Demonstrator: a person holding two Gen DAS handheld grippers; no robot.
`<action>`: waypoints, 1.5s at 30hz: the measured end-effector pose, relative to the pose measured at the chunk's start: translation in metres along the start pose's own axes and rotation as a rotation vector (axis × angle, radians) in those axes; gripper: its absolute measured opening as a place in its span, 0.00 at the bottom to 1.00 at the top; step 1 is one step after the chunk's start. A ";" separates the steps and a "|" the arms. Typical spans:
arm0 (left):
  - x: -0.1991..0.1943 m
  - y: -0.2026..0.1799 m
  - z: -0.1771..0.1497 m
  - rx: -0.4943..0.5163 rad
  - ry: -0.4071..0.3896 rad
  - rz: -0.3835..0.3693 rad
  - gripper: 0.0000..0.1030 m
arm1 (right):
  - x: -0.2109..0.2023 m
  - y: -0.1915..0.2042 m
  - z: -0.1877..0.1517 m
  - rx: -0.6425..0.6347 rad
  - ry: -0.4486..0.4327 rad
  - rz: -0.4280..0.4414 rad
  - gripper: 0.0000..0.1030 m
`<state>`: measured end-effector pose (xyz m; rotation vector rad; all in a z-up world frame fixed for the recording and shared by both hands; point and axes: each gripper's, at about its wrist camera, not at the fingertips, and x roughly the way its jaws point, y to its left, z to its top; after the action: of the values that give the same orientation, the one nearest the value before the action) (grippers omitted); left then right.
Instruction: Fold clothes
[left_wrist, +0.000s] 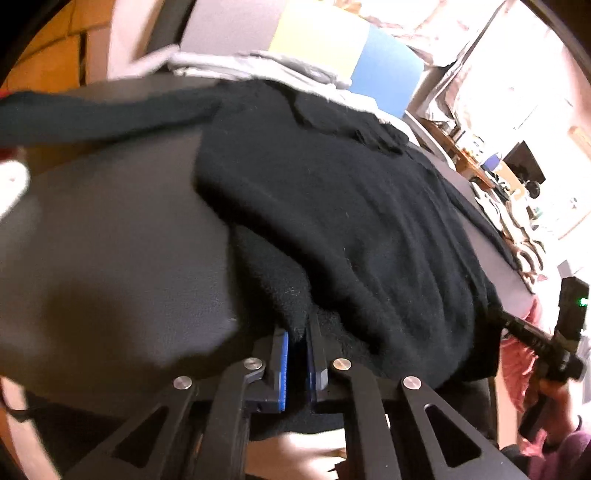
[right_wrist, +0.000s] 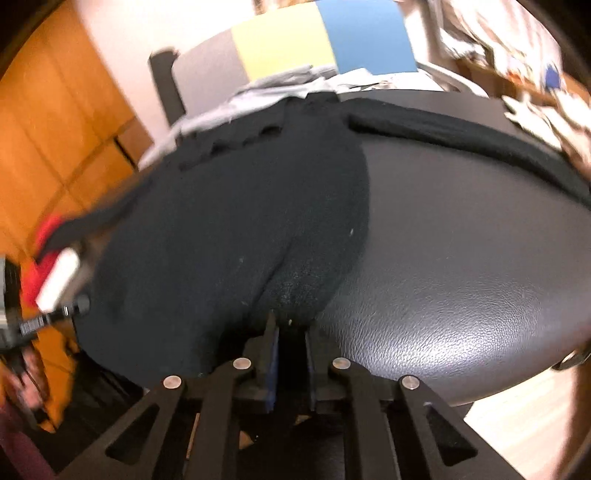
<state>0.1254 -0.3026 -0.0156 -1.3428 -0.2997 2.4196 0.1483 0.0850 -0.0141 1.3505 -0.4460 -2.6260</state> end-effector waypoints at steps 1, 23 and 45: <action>-0.013 -0.002 0.001 0.013 -0.021 -0.008 0.07 | -0.004 -0.004 0.004 0.028 -0.010 0.018 0.10; -0.005 0.035 -0.035 0.040 0.206 0.123 0.23 | -0.013 -0.043 0.023 0.062 -0.007 0.005 0.24; 0.155 -0.037 0.243 0.197 0.084 0.195 0.75 | 0.180 0.027 0.255 -0.132 0.169 0.125 0.29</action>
<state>-0.1491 -0.2085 0.0058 -1.4363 0.0941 2.4627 -0.1640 0.0592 -0.0034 1.4372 -0.3170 -2.3725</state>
